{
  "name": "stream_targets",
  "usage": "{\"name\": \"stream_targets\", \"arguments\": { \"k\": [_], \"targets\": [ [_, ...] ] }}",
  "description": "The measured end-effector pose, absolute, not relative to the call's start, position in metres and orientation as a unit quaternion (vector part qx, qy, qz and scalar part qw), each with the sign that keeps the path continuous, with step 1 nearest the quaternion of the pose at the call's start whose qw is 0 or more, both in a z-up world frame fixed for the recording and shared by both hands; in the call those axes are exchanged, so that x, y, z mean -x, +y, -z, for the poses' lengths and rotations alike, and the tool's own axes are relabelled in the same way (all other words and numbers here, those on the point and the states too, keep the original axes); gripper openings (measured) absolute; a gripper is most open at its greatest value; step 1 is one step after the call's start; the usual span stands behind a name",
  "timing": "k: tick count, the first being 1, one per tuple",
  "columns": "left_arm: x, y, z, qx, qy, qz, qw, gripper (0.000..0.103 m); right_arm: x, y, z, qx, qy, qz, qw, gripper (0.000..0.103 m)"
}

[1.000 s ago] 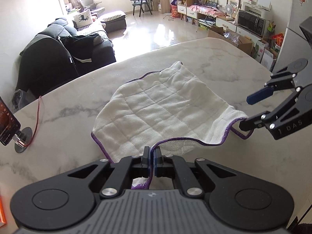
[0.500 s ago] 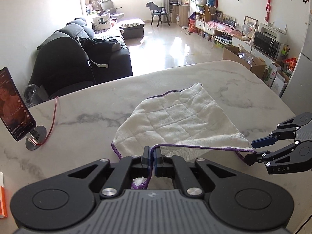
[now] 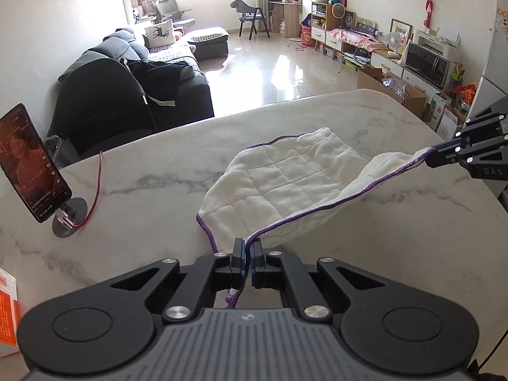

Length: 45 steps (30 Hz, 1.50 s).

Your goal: Fold towel

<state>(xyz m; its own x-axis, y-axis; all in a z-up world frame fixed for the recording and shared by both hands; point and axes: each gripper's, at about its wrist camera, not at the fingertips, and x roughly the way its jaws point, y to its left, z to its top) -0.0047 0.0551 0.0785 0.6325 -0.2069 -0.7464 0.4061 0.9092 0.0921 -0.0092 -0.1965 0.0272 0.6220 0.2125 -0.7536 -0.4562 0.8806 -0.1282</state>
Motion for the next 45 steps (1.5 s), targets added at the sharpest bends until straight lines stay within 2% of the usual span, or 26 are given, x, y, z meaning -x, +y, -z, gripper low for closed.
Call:
{"name": "stream_targets", "arguments": {
  "k": [5, 17, 20, 22, 23, 24, 25, 28, 38, 39, 41, 43, 45],
  "targets": [
    [0.021, 0.052, -0.075, -0.155, 0.399, 0.196, 0.882, 0.003, 0.016, -0.194, -0.036, 0.177, 0.395, -0.205, 0.878, 0.004],
    [0.042, 0.049, -0.022, -0.185, 0.454, 0.236, 0.839, 0.005, 0.035, -0.198, 0.008, 0.197, 0.453, -0.233, 0.838, 0.004],
    [0.045, 0.045, -0.011, -0.203, 0.464, 0.256, 0.824, 0.019, 0.029, -0.206, 0.015, 0.173, 0.469, -0.226, 0.836, 0.009],
    [0.048, 0.041, -0.007, -0.223, 0.460, 0.264, 0.818, 0.055, 0.025, -0.211, 0.019, 0.157, 0.478, -0.222, 0.835, 0.015],
    [0.050, 0.039, -0.007, -0.231, 0.452, 0.266, 0.819, 0.058, 0.023, -0.213, 0.021, 0.150, 0.482, -0.222, 0.834, 0.020],
    [0.052, 0.038, -0.006, -0.239, 0.443, 0.268, 0.821, 0.058, 0.021, -0.214, 0.023, 0.141, 0.487, -0.221, 0.833, 0.029],
    [0.053, 0.037, -0.006, -0.241, 0.441, 0.269, 0.821, 0.060, 0.020, -0.215, 0.026, 0.134, 0.491, -0.221, 0.832, 0.031],
    [0.051, 0.034, -0.005, -0.243, 0.438, 0.268, 0.823, 0.068, 0.017, -0.212, 0.034, 0.129, 0.502, -0.228, 0.824, 0.031],
    [0.036, 0.043, -0.010, -0.199, 0.455, 0.234, 0.836, 0.072, 0.006, -0.195, 0.059, 0.143, 0.529, -0.241, 0.801, 0.034],
    [0.034, 0.045, -0.010, -0.194, 0.456, 0.229, 0.838, 0.073, 0.006, -0.194, 0.059, 0.148, 0.527, -0.244, 0.800, 0.034],
    [0.032, 0.048, -0.010, -0.187, 0.460, 0.223, 0.839, 0.073, 0.007, -0.192, 0.059, 0.159, 0.528, -0.252, 0.795, 0.026],
    [0.029, 0.052, -0.010, -0.181, 0.462, 0.216, 0.841, 0.073, 0.008, -0.190, 0.059, 0.170, 0.528, -0.261, 0.790, 0.006],
    [0.026, 0.055, -0.011, -0.175, 0.464, 0.209, 0.843, 0.073, 0.010, -0.190, 0.058, 0.182, 0.528, -0.262, 0.787, 0.006]
  ]
}}
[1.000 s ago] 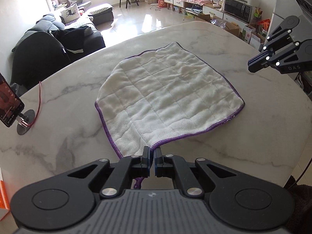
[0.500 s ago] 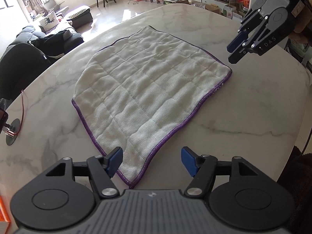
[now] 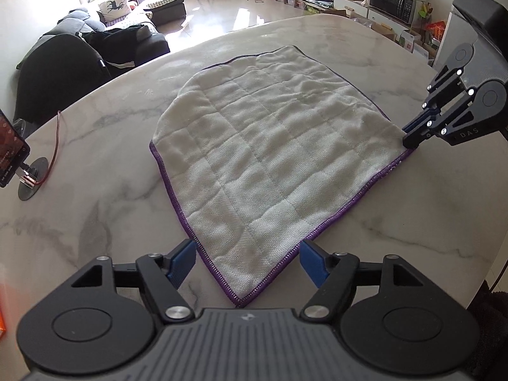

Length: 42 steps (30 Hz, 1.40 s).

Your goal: Fold towel

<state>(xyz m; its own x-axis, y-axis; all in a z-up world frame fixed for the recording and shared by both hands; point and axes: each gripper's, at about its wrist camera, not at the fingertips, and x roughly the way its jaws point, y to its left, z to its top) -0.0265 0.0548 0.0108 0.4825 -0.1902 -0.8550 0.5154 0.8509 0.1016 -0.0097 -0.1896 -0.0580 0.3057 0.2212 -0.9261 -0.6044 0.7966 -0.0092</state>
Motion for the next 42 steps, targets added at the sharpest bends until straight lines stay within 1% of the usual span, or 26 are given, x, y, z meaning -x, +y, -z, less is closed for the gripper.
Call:
{"name": "stream_targets", "arguments": {
  "k": [15, 17, 19, 20, 22, 25, 28, 42],
  "targets": [
    [-0.005, 0.076, -0.006, -0.140, 0.481, 0.177, 0.847, 0.073, 0.019, -0.226, 0.046, 0.173, 0.557, -0.252, 0.772, 0.006],
    [-0.012, 0.078, -0.003, -0.138, 0.485, 0.172, 0.847, 0.073, 0.017, -0.228, 0.045, 0.166, 0.560, -0.249, 0.773, 0.011],
    [-0.022, 0.080, -0.001, -0.134, 0.489, 0.164, 0.846, 0.073, 0.012, -0.232, 0.039, 0.149, 0.556, -0.241, 0.781, 0.022],
    [-0.027, 0.081, 0.000, -0.132, 0.490, 0.161, 0.846, 0.073, 0.008, -0.233, 0.035, 0.145, 0.552, -0.238, 0.786, 0.024],
    [-0.038, 0.083, 0.002, -0.125, 0.494, 0.153, 0.847, 0.073, 0.003, -0.233, 0.029, 0.139, 0.543, -0.231, 0.795, 0.033],
    [-0.055, 0.086, 0.004, -0.113, 0.500, 0.141, 0.847, 0.073, -0.009, -0.230, 0.023, 0.139, 0.535, -0.225, 0.802, 0.039],
    [-0.068, 0.087, 0.004, -0.100, 0.506, 0.133, 0.847, 0.073, -0.025, -0.223, 0.018, 0.144, 0.528, -0.221, 0.807, 0.041],
    [-0.108, 0.083, 0.006, -0.090, 0.512, 0.138, 0.843, 0.073, -0.109, -0.205, 0.026, 0.134, 0.525, -0.200, 0.816, 0.041]
  ]
}}
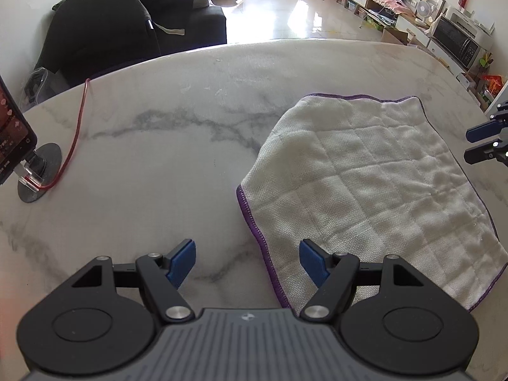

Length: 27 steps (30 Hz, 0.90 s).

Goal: Fold towel
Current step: 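Move the open right tool to another purple-edged towel corner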

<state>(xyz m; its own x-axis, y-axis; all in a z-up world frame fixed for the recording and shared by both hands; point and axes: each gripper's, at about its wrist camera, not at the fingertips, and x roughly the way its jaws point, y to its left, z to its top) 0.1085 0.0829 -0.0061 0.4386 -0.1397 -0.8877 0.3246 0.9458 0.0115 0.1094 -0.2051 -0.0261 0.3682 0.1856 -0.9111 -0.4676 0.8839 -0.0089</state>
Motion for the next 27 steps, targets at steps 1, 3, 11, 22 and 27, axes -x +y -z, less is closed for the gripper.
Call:
{"name": "stream_targets", "arguments": {
  "k": [1, 3, 11, 22, 27],
  "targets": [
    [-0.110, 0.083, 0.006, -0.092, 0.511, 0.138, 0.843, 0.073, -0.115, -0.205, 0.027, 0.134, 0.526, -0.198, 0.816, 0.041],
    [-0.114, 0.083, 0.006, -0.095, 0.511, 0.140, 0.843, 0.073, -0.125, -0.205, 0.028, 0.133, 0.528, -0.196, 0.816, 0.041],
    [-0.127, 0.081, 0.007, -0.100, 0.511, 0.154, 0.840, 0.073, -0.166, -0.210, 0.038, 0.115, 0.533, -0.178, 0.819, 0.041],
    [-0.141, 0.078, 0.012, -0.093, 0.514, 0.161, 0.837, 0.073, -0.195, -0.206, 0.051, 0.120, 0.536, -0.181, 0.816, 0.015],
    [-0.144, 0.074, 0.011, -0.094, 0.513, 0.166, 0.837, 0.073, -0.194, -0.206, 0.050, 0.140, 0.537, -0.175, 0.813, 0.012]
  ]
}}
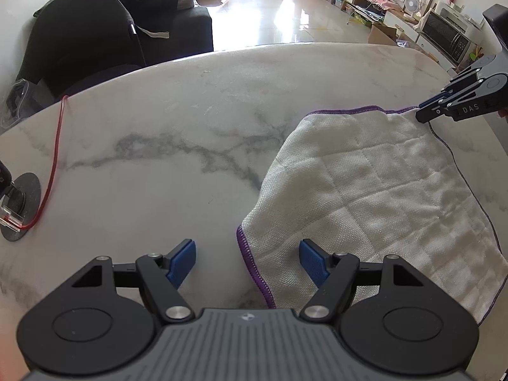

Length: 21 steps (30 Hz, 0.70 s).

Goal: Fold towel
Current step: 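Move the open right tool to another purple-edged towel corner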

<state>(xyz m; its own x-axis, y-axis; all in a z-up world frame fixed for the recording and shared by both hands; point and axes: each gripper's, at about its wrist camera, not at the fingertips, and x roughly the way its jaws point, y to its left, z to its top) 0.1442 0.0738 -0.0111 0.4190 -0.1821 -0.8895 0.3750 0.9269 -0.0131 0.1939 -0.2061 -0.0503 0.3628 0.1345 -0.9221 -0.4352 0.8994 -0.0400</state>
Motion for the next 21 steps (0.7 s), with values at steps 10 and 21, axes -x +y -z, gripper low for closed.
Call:
{"name": "stream_targets", "arguments": {
  "k": [10, 21],
  "targets": [
    [-0.156, 0.067, 0.009, -0.080, 0.503, 0.164, 0.845, 0.068, -0.192, -0.218, 0.042, 0.126, 0.533, -0.159, 0.821, 0.036],
    [-0.149, 0.056, -0.003, -0.066, 0.467, 0.187, 0.862, 0.012, -0.180, -0.200, 0.021, 0.114, 0.511, -0.187, 0.831, 0.044]
  ]
}}
